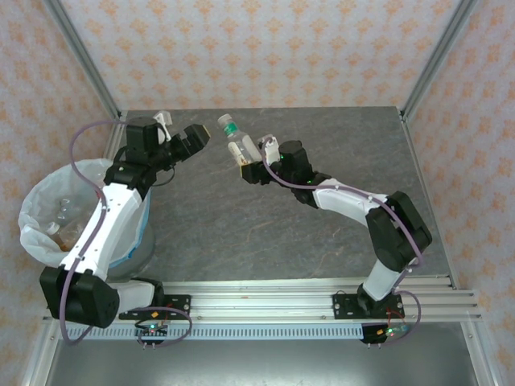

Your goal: Put the plastic bottles in the bin

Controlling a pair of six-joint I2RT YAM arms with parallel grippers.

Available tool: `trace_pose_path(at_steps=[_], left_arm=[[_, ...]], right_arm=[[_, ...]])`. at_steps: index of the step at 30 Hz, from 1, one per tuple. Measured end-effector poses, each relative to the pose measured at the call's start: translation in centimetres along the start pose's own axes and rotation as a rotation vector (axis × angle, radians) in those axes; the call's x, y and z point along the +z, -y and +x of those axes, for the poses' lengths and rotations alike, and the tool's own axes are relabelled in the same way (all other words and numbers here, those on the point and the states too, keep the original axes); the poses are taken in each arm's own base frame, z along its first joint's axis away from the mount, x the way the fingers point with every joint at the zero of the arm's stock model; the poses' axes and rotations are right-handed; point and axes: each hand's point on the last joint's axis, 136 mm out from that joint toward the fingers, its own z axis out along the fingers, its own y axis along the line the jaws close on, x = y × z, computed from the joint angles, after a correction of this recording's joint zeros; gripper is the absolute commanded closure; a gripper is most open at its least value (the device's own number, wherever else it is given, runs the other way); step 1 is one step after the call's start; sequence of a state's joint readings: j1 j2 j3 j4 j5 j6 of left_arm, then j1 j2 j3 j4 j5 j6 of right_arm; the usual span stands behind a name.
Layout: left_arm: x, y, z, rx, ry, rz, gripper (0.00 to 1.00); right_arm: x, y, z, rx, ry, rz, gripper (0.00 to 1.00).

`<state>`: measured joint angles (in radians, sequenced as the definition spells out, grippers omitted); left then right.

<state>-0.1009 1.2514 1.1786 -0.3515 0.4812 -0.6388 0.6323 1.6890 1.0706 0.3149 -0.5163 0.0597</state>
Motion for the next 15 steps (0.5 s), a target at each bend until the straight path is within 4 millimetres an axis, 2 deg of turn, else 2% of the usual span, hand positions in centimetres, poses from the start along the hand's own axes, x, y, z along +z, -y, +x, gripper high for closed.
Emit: trace_pose_path(at_steps=[9,15], left_arm=[[3.1,0.1,-0.3,-0.01,-0.003,0.027,0.0],[4.2,1.7,-1.4,-0.002,0.015,0.088,0.07]], right_arm=[[-0.6,-3.4,-1.1,0.047,0.04,-0.14,0.5],[-0.7,-5.8,-0.7,0.072,0.015,-0.231,0.5]])
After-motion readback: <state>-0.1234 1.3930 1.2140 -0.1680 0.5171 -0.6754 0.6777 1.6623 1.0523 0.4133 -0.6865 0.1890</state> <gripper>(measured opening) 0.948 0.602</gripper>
